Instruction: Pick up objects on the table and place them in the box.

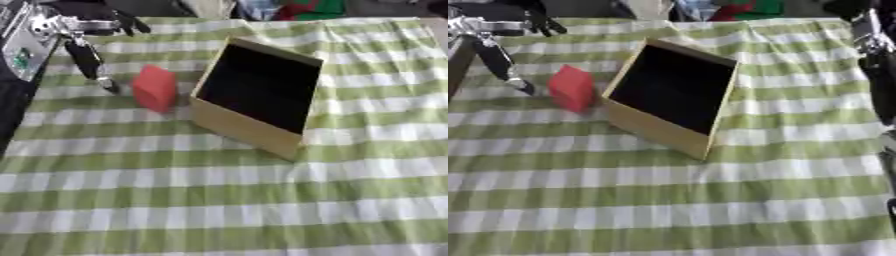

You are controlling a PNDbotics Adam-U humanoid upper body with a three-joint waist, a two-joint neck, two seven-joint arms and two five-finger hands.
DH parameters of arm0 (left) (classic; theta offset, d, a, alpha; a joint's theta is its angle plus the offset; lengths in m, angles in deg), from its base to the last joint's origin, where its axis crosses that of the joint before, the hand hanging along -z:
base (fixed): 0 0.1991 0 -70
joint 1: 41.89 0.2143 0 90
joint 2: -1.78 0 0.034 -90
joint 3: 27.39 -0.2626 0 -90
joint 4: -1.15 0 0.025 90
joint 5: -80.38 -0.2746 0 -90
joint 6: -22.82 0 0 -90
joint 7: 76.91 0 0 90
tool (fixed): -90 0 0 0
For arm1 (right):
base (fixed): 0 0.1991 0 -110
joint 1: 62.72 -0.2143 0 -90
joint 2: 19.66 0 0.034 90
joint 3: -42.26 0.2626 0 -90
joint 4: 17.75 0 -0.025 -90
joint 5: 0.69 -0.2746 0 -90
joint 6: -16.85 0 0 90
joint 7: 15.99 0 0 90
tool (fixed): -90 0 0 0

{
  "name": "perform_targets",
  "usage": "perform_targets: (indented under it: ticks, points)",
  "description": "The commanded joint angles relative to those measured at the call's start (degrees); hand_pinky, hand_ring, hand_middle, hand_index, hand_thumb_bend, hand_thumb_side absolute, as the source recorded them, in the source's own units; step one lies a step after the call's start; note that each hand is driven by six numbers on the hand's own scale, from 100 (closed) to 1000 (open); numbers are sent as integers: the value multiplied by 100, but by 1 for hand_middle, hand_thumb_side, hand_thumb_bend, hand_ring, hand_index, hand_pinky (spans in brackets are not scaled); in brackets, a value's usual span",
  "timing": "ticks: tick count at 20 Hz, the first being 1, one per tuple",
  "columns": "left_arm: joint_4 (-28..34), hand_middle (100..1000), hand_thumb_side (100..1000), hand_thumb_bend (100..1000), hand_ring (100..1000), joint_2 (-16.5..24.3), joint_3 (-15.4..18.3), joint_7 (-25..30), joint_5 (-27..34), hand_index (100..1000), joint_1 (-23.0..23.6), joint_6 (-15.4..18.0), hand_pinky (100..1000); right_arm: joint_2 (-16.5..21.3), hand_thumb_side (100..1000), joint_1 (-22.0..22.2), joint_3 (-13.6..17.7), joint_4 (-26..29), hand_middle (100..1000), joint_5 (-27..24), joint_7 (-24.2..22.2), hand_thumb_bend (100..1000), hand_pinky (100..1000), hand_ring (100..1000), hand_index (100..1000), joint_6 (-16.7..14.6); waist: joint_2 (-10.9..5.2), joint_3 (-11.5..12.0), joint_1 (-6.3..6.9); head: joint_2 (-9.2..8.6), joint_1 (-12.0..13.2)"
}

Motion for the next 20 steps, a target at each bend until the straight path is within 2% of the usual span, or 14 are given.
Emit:
perform_targets:
  ticks: [1,6,12,20]
  points:
    - [151,909,100,670,882,50,81,925,200,976,-178,600,931,70,571,-49,13,114,695,-36,-18,100,914,755,887,-10,-108,-9,4,-73,28]
    - [72,907,100,708,878,-6,-111,958,235,980,-155,658,981,78,571,-55,16,114,696,-40,-8,100,914,755,888,-9,-108,-23,9,-70,35]
    - [-194,907,100,744,879,-78,-225,959,-1,982,-127,823,993,57,572,-55,23,114,695,-53,11,100,915,755,889,-11,-94,-53,8,-83,59]
    - [-281,889,100,666,869,-198,-80,959,-227,952,-102,764,986,25,577,-64,32,114,695,-66,22,100,915,755,890,-19,-50,-89,-3,-132,101]
